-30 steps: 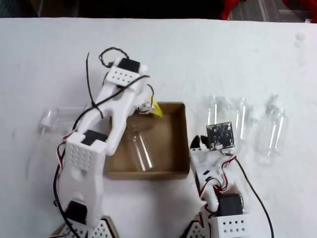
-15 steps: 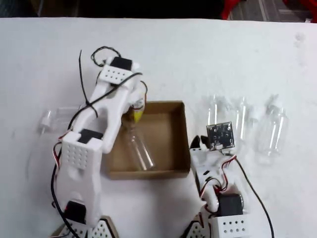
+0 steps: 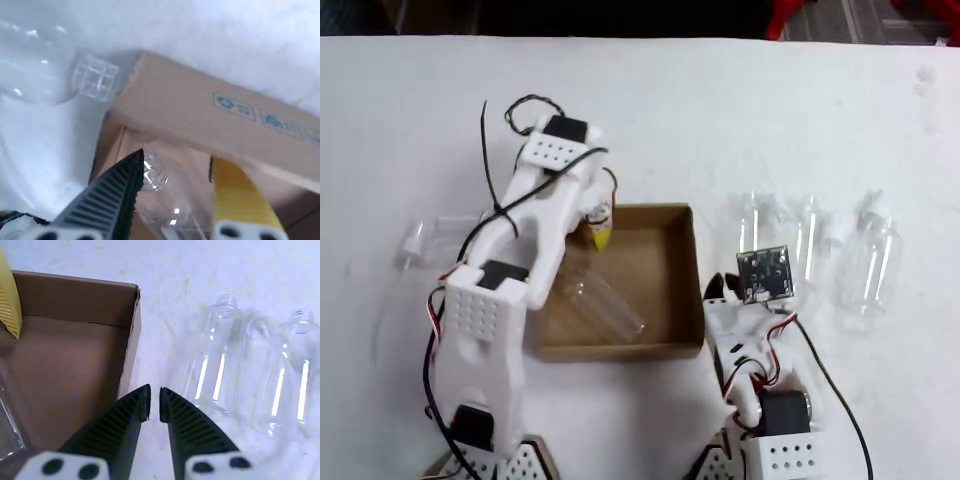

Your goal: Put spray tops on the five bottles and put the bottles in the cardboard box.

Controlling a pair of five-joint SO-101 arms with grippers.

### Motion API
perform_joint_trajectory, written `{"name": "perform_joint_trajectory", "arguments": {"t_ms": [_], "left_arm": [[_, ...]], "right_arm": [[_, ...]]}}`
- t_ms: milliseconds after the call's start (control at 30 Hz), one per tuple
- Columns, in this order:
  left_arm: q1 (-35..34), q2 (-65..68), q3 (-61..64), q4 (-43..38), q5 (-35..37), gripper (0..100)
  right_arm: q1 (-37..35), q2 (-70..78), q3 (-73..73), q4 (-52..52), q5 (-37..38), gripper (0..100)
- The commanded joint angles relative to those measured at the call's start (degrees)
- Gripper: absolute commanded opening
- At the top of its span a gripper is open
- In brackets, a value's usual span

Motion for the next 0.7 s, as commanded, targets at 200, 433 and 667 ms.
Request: {"name": "perform_joint_trajectory", "arguments": {"t_ms": [200, 433, 667], "left_arm": [[-1.1, -7.5, -1.3, 1.3, 3.0, 23], [-1.3, -18.6, 12.8, 0.2, 6.5, 24], [-2.8, -18.8, 23.5, -5.6, 6.2, 35]], "right_arm": [[-0.4, 0.0, 0.5, 0.1, 0.6, 2.2], [-0.4, 0.0, 0.5, 0.1, 0.6, 2.2], [-0.4, 0.0, 0.5, 0.1, 0.6, 2.2]]}}
